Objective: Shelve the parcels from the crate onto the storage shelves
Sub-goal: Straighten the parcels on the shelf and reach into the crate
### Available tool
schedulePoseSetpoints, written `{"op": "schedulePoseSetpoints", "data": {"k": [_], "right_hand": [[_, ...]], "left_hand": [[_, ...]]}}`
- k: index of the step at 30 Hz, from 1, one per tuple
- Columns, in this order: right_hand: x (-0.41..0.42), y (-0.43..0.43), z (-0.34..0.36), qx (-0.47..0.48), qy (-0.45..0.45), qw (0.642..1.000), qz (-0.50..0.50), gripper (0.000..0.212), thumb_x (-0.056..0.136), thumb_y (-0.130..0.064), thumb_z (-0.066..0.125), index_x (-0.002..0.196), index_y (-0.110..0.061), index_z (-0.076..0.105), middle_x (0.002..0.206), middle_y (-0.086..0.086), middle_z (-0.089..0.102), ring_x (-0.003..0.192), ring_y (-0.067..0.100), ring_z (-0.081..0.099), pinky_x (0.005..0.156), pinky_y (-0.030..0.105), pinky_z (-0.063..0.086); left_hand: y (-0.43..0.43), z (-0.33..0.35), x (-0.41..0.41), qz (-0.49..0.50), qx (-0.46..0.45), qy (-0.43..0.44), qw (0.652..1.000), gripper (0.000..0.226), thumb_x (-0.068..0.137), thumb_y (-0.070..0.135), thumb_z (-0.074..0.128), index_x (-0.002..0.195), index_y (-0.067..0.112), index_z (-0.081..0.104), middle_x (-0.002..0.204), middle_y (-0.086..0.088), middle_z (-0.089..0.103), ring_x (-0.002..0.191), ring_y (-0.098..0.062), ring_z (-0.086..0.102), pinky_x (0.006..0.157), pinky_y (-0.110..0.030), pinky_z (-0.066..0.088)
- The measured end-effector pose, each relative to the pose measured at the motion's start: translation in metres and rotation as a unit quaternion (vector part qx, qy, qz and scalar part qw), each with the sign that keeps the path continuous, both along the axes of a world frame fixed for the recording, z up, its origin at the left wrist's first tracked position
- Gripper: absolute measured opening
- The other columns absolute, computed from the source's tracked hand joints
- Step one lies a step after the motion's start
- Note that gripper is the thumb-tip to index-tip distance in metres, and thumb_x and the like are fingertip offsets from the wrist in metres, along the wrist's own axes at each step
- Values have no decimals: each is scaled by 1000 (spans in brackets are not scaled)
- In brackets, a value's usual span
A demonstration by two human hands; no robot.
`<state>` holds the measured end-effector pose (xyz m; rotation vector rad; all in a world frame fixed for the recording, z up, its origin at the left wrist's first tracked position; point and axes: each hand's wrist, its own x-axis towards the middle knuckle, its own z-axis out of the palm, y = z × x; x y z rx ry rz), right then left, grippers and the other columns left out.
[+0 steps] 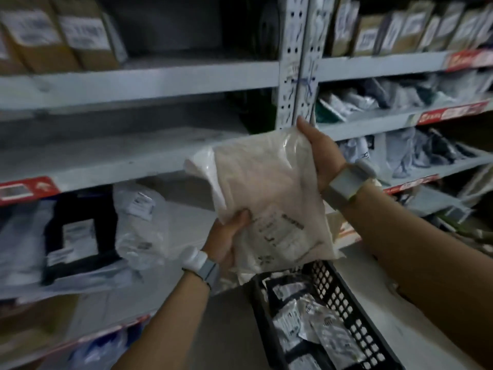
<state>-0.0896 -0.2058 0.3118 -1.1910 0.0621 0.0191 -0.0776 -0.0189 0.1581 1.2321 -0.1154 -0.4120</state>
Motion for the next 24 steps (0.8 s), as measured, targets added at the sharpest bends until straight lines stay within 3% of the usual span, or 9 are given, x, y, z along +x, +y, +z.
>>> {"op": "schedulePoseSetpoints", "data": {"k": [3,5,7,10,12,14,17,20,24], "right_hand": [[-19,25,19,-52,-32,998,19,59,92,-63,47,108,-12,73,103,13,74,95,30,72,83,42,59],[-35,40,2,-79,-13,995,62,68,79,-68,64,125,-17,68,124,14,68,112,32,66,98,48,52],[-44,47,-28,-76,38,990,112,87,65,-61,82,135,-13,60,133,19,62,120,37,61,100,49,51],[-60,83,-39,5,39,993,107,58,90,-40,63,136,-5,56,130,22,62,117,39,62,95,47,53],[-65,102,-37,72,24,995,66,46,95,-33,55,130,-4,59,116,20,70,103,36,69,86,44,58],[-68,114,-37,110,9,993,36,47,92,-31,57,130,-4,59,115,19,70,97,34,70,84,46,60],[-69,121,-40,120,1,993,9,48,91,-34,60,128,-5,61,116,19,69,97,35,70,87,47,58],[-71,120,-36,121,-14,993,5,38,96,-37,55,116,-6,65,97,12,73,83,29,73,77,41,61],[-73,128,-32,125,-19,992,2,42,94,-36,56,120,-5,63,104,13,69,87,30,71,82,44,59]], "left_hand": [[32,37,-17,63,-49,0,997,66,69,49,84,122,13,68,118,-17,70,109,-36,66,97,-55,51],[56,64,-26,91,-54,16,994,65,68,47,83,119,9,69,115,-20,70,106,-39,67,95,-58,51],[65,85,-27,93,-40,10,995,50,77,40,77,113,5,71,111,-23,70,99,-39,69,91,-57,54],[88,120,-41,115,82,-102,985,34,86,48,69,96,16,76,96,-10,76,90,-29,73,89,-51,56],[106,139,-54,87,137,-167,972,31,89,47,66,102,19,72,96,-4,77,90,-22,74,87,-43,58],[128,148,-68,5,172,-195,966,23,89,30,70,109,20,66,102,-5,76,93,-20,73,81,-35,60],[169,144,-81,-95,238,-185,949,39,86,7,73,122,13,60,115,-8,72,106,-23,70,88,-36,58],[202,128,-87,-93,174,-119,973,34,94,3,59,128,4,55,122,-16,68,111,-34,66,82,-41,60],[219,121,-94,-97,141,-106,979,33,96,-1,53,129,4,55,124,-17,67,110,-36,66,73,-36,62]]}}
